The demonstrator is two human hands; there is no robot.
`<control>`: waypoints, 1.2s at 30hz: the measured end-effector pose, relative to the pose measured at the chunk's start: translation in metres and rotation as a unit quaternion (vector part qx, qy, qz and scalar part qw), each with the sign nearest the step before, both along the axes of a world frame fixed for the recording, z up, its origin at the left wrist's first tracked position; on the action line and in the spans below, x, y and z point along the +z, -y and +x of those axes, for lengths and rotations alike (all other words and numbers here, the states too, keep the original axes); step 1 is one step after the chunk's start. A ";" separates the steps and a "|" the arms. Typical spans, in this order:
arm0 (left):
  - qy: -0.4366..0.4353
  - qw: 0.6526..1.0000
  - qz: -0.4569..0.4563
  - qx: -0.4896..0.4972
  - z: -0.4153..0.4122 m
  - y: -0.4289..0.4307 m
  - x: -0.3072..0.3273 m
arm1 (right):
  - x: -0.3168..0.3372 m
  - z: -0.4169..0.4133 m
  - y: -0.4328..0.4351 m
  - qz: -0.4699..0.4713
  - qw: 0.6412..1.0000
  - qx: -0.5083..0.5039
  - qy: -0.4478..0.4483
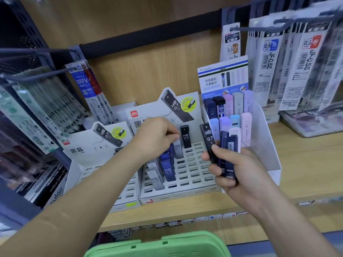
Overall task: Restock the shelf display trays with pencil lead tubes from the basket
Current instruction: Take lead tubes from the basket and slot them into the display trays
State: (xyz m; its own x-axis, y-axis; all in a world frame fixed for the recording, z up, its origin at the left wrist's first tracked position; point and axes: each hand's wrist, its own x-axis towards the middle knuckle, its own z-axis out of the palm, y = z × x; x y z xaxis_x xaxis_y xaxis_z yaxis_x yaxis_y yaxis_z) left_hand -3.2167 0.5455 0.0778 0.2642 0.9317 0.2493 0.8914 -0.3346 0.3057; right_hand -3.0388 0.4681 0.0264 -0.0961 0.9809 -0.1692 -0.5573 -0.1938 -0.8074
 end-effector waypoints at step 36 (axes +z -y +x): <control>0.243 0.968 -0.024 -0.057 0.069 0.046 0.006 | 0.015 0.067 0.005 -0.010 0.989 -0.136 0.061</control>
State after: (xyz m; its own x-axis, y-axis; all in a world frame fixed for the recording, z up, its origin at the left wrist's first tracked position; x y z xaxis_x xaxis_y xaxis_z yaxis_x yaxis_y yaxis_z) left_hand -3.1475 0.4991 0.0843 0.2286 0.9167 0.3277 0.5960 -0.3979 0.6975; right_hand -2.9716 0.4629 0.0418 0.1934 0.9639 -0.1830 -0.4904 -0.0666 -0.8690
